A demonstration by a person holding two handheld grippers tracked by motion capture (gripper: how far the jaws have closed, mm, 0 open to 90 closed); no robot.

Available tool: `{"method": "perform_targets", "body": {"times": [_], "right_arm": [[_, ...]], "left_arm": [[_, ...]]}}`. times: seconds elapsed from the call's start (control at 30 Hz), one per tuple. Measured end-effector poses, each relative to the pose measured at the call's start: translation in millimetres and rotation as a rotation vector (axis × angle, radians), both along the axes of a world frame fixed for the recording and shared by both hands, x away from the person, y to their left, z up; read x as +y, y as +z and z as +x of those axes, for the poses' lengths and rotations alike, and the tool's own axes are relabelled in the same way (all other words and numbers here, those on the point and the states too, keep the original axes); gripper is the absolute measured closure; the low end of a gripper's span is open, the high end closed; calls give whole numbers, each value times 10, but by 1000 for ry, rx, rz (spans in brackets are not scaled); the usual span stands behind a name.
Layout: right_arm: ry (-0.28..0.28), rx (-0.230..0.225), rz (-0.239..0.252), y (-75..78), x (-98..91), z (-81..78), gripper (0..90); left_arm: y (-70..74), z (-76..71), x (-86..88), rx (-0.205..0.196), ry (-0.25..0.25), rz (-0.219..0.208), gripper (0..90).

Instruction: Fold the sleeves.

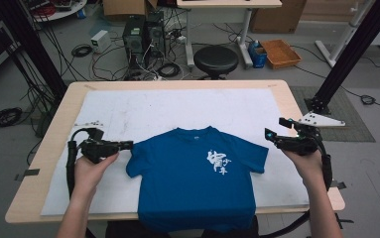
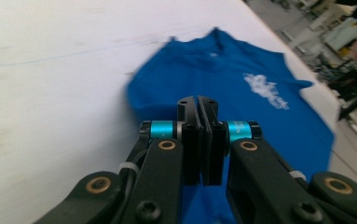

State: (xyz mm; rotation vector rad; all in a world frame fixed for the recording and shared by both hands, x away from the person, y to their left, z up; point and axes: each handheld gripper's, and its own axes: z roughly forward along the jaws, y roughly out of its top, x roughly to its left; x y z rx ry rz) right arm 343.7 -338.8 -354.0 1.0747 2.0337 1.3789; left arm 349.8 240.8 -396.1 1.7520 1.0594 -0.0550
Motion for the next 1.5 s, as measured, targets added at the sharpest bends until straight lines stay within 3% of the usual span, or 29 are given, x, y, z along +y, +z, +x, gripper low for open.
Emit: {"method": "perform_targets", "body": {"times": [0.2,0.33,0.47,0.53,0.57,0.63,0.67,0.7,0.77,0.8,0.83,0.9,0.97,1.0,1.1,1.2,1.37,1.5], "right_arm": [[-3,-7,5,22,-22,-14,248],[-7,-10,10,23,-48,-16,248],[-15,-7,6,9,-59,-10,248],[-30,10,4,-17,-67,3,250],[-30,10,4,-17,-67,3,250],[-64,31,0,-52,-78,25,276],[-64,31,0,-52,-78,25,276],[-89,46,10,-81,-93,41,311],[-112,61,17,-118,-117,54,332],[-121,74,22,-141,-132,62,346],[-125,91,27,-165,-149,72,379],[-133,130,35,-227,-181,95,431],[-141,173,35,-301,-203,125,444],[-141,173,35,-301,-203,125,444],[-126,221,10,-423,-220,171,513],[-77,298,-13,-572,-238,256,578],[-9,359,-26,-700,-262,350,636],[-11,389,-52,-760,-254,384,642]], "left_arm": [[84,27,-592,36,-57,-74,881],[17,80,-920,39,-80,-45,880],[-125,156,-1111,29,-95,-41,878],[-170,182,-1160,-18,-100,-50,721],[-170,182,-1160,-18,-100,-50,653],[-154,176,-1141,-56,-86,-35,542],[-138,166,-1121,-80,-69,-26,542],[-116,156,-1083,-99,-59,-19,460],[-66,117,-967,-144,-52,-27,446],[-13,59,-816,-214,-33,-15,426],[-13,59,-816,-214,-33,-15,415],[30,-3,-651,-273,-5,17,398],[51,-55,-482,-310,15,40,392],[53,-78,-403,-325,19,49,392],[48,-140,-195,-383,25,88,392],[38,-170,-44,-411,13,88,392],[14,-181,79,-428,2,78,392],[-12,-169,97,-426,0,85,392]]}}
